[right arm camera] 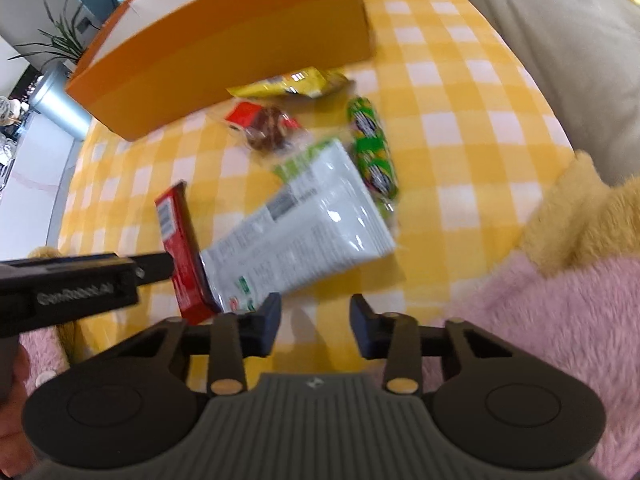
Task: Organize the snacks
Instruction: 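Move both tools back toward the remaining snacks on the table, then grasp the red candy bar with the left tool while the right tool grasps the white bag, then lift both snacks and carry them over the orange box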
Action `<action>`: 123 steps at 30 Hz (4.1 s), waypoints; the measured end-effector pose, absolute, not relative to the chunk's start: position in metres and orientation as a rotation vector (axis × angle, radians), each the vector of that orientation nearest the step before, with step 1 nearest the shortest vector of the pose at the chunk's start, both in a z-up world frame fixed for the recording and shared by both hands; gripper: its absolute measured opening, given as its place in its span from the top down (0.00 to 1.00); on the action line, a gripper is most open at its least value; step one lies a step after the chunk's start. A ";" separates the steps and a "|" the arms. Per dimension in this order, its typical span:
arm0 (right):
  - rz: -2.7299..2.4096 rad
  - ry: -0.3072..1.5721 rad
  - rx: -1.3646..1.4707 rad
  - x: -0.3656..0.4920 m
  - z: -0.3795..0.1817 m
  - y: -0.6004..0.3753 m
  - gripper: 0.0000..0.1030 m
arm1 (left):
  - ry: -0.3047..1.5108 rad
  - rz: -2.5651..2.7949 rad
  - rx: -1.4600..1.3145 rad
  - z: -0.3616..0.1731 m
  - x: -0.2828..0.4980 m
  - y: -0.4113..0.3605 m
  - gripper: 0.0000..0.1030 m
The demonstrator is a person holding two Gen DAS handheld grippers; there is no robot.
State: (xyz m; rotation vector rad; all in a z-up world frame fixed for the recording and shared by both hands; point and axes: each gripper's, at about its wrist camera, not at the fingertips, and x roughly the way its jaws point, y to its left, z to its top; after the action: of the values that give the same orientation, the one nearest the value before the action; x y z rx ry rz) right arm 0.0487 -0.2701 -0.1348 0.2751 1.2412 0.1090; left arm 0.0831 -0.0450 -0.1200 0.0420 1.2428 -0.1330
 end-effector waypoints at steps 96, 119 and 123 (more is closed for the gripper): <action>0.279 1.092 0.206 0.095 -0.133 -0.211 0.95 | 1.214 -0.153 0.075 -0.150 0.094 -0.036 0.74; 0.238 0.930 0.261 0.071 -0.070 -0.246 0.95 | 1.051 -0.231 0.011 -0.062 0.096 -0.031 0.74; 0.246 0.880 0.237 0.074 -0.050 -0.250 0.95 | 1.001 -0.235 0.055 -0.041 0.108 -0.033 0.74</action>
State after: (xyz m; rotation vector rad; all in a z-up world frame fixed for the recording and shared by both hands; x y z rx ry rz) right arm 0.0743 -0.2503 -0.0505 0.2375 0.8797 0.2459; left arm 0.1078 -0.0332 -0.0412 0.0552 1.0006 -0.2354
